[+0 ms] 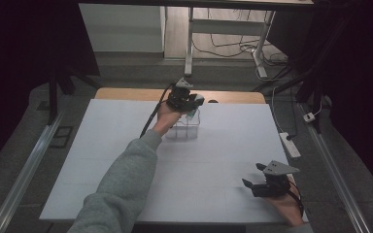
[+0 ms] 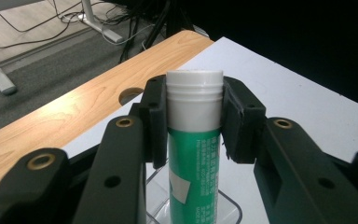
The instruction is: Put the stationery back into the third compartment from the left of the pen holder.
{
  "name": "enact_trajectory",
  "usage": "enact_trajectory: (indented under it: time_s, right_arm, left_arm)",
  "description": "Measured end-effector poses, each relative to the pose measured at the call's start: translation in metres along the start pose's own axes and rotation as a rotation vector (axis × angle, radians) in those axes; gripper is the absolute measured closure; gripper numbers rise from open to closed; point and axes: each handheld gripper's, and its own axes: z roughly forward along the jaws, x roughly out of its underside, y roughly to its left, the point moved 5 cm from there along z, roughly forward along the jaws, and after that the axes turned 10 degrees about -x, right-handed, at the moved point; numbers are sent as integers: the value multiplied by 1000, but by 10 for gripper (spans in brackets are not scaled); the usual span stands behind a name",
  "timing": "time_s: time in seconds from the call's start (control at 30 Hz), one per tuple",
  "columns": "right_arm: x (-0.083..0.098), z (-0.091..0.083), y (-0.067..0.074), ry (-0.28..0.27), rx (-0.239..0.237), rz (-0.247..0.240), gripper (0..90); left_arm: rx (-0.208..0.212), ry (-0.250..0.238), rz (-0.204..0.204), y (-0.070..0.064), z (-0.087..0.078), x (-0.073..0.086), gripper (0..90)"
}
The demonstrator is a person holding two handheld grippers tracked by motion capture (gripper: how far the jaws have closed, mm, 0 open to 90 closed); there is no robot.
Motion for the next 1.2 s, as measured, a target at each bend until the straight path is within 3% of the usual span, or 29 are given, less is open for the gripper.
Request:
enact_trajectory:
  time_s: [0.23,0.33,0.47,0.67,0.9,1.2]
  right_arm:
    - [1,0,0,-3,-2,3,186]
    - [1,0,0,-2,-3,2,186]
    - [1,0,0,-1,-2,0,186]
    - [1,0,0,2,-2,2,186]
    - [1,0,0,0,0,4,186]
    - [1,-1,0,7,5,-1,186]
  left_arm:
    - [5,0,-1,-2,4,0,639]
    - [-12,5,6,-1,5,1,633]
    - [-35,3,15,1,2,1,458]
    - [-19,11,24,3,-9,5,381]
    - [-16,32,55,4,-22,16,367]
    - [-28,44,74,11,-56,34,361]
